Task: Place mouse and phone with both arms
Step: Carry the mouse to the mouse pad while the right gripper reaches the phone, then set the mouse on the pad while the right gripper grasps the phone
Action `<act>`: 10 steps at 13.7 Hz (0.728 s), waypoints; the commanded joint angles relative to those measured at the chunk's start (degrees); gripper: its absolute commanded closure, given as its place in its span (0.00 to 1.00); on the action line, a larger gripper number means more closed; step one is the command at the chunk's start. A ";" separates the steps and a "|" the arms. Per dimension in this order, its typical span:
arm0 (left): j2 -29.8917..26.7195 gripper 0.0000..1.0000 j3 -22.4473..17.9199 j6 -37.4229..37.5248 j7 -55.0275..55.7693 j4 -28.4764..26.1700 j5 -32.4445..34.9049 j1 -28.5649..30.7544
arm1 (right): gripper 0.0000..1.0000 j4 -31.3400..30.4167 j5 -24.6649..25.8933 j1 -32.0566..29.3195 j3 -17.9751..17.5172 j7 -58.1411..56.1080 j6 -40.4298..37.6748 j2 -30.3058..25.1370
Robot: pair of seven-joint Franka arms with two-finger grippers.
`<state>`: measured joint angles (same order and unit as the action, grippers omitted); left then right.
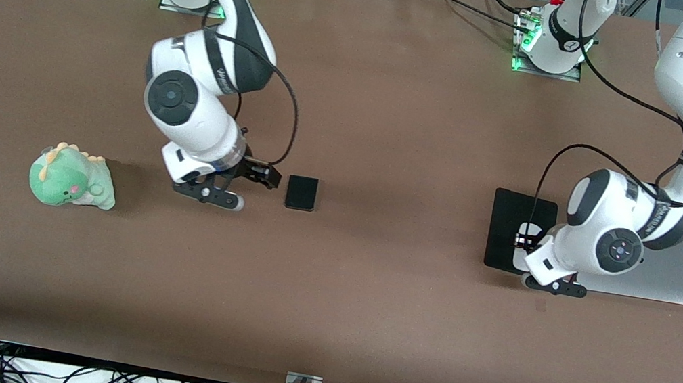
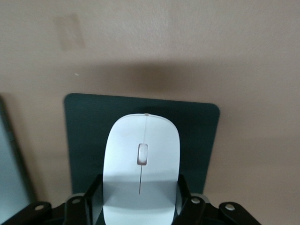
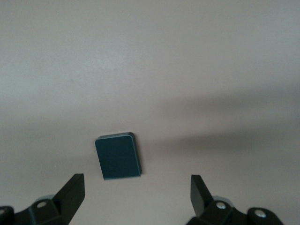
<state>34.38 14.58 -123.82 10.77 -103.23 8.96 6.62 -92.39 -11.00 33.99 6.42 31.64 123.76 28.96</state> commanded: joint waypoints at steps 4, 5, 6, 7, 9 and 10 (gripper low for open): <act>-1.69 0.25 0.19 -4.33 -0.49 -4.97 2.29 1.29 | 0.00 -5.17 1.85 6.52 0.87 6.85 12.46 4.86; -1.60 0.00 0.19 -4.33 -0.49 -4.88 2.20 1.72 | 0.00 -5.17 2.04 7.23 0.87 6.86 13.42 5.83; -1.34 0.00 0.28 -4.33 -0.66 -4.70 2.29 2.77 | 0.00 -5.17 2.12 8.02 0.96 6.86 14.30 7.15; -1.33 0.00 0.37 -4.24 -1.45 -4.44 2.20 3.48 | 0.00 -5.17 2.13 8.46 0.96 6.86 15.97 8.47; -2.38 0.00 0.45 -2.84 -1.28 -2.78 2.03 3.66 | 0.00 -5.17 3.43 8.81 0.96 6.86 18.61 10.58; -4.04 0.00 0.45 0.21 -1.54 -1.55 1.33 4.01 | 0.00 -5.17 4.57 8.90 0.96 6.86 19.49 11.29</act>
<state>33.79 14.40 -127.57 10.14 -105.97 9.83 9.78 -97.46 -8.62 41.96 6.61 37.42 141.21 39.14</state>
